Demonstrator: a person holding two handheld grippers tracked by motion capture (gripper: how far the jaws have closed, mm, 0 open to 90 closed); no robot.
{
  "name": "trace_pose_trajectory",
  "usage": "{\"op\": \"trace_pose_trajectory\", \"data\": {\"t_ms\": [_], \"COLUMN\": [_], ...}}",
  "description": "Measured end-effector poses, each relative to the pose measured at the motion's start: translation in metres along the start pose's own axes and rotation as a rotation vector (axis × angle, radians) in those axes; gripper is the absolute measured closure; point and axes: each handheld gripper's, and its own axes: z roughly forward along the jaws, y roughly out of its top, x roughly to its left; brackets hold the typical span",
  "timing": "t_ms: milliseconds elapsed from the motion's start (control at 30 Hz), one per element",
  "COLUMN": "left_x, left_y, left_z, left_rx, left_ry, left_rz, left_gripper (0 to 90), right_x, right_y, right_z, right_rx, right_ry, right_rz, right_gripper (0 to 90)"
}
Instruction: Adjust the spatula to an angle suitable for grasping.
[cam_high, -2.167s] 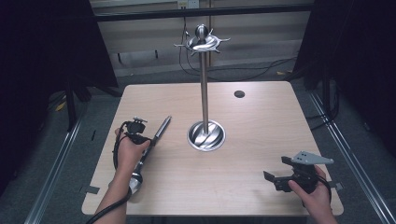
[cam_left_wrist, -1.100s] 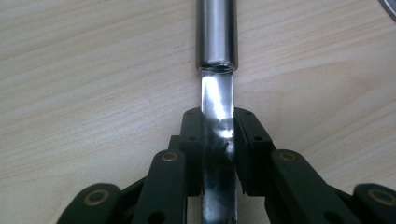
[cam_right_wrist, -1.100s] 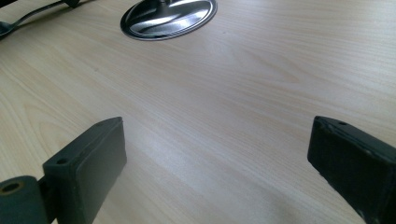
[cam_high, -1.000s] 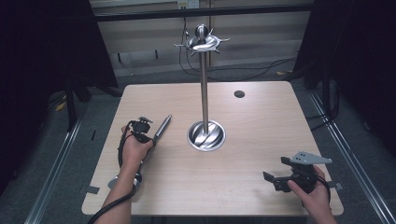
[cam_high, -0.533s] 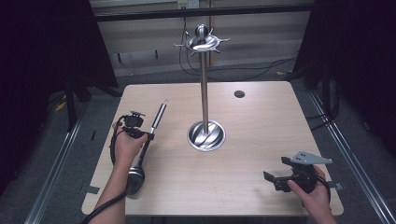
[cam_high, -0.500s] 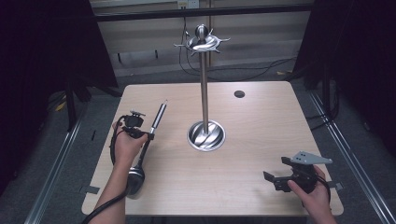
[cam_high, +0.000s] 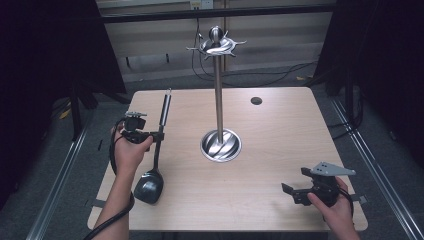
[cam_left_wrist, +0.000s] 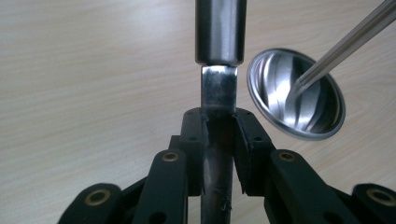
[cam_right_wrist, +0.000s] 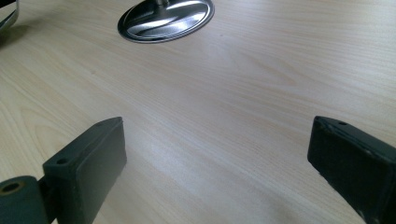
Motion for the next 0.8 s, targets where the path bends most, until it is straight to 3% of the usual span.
{"op": "trace_pose_trajectory", "data": {"t_ms": [233, 433, 467, 533, 633, 800], "left_x": [0.000, 0.000, -0.001, -0.001, -0.003, -0.004], "left_y": [0.003, 0.002, 0.002, 0.002, 0.002, 0.001], "left_z": [-0.009, -0.018, -0.020, -0.022, -0.028, -0.031], "left_rx": [-0.061, -0.124, -0.154, -0.157, -0.212, -0.239], "left_ry": [-0.012, -0.015, -0.031, -0.038, -0.062, -0.085], "left_rz": [-0.025, 0.012, 0.008, 0.017, 0.030, 0.028], "left_gripper": [75.6, 75.6, 75.6, 75.7, 75.6, 75.6], "right_x": [0.000, 0.001, 0.001, 0.001, 0.002, 0.002], "right_y": [0.001, 0.001, 0.001, 0.001, 0.001, 0.001], "right_z": [-0.001, -0.001, 0.000, 0.000, 0.000, 0.000], "right_rx": [-0.009, -0.007, -0.008, -0.008, -0.007, -0.010], "right_ry": [0.000, 0.000, 0.002, 0.003, 0.004, 0.006], "right_rz": [0.001, 0.001, -0.002, -0.001, -0.005, -0.001], "right_gripper": [4.2, 4.1, 4.1, 4.1, 4.1, 4.1]}}
